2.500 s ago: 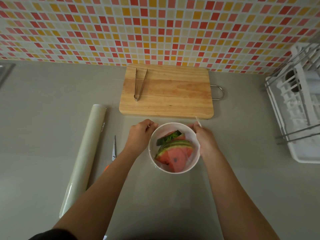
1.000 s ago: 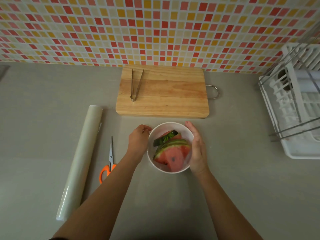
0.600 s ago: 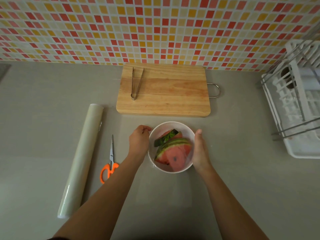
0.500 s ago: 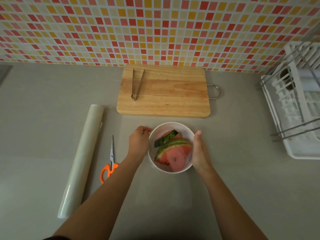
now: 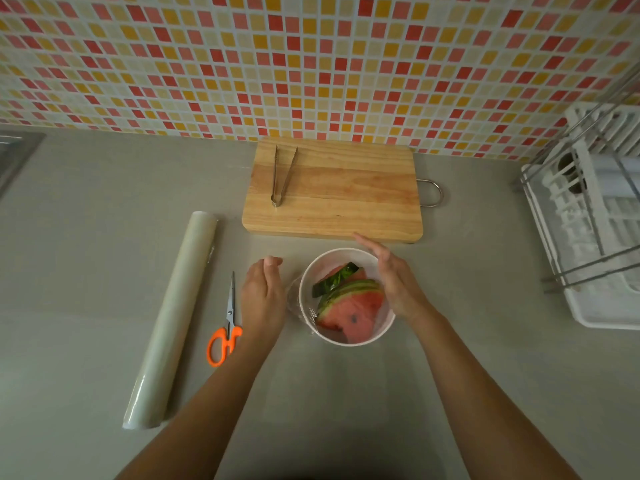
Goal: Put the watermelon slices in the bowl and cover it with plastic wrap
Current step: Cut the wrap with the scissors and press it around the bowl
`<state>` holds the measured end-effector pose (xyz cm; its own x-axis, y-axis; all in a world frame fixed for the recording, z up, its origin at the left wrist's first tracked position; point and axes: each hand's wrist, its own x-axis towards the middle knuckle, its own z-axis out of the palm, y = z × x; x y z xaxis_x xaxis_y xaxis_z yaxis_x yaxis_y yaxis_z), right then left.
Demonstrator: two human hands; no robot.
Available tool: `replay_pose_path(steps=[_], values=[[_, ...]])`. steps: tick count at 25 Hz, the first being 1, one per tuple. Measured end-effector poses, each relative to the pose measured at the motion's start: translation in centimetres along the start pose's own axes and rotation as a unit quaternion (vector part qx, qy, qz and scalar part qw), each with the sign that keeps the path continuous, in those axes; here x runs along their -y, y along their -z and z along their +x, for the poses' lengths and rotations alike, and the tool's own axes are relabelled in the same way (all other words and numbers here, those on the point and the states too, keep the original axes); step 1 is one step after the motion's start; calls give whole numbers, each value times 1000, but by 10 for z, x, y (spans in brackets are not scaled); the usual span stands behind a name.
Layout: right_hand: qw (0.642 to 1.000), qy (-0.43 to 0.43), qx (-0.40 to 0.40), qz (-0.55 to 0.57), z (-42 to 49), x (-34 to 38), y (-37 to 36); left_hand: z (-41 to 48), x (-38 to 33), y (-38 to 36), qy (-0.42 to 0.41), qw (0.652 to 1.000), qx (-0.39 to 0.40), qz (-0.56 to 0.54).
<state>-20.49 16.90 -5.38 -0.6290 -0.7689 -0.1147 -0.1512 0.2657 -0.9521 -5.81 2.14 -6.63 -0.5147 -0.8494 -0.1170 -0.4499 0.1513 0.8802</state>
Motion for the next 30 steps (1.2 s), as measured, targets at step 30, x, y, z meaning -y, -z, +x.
replay_pose_path(steps=[30], values=[[953, -124, -128, 245, -12, -13, -20, -13, 2, -21, -78, 978, 136, 137]])
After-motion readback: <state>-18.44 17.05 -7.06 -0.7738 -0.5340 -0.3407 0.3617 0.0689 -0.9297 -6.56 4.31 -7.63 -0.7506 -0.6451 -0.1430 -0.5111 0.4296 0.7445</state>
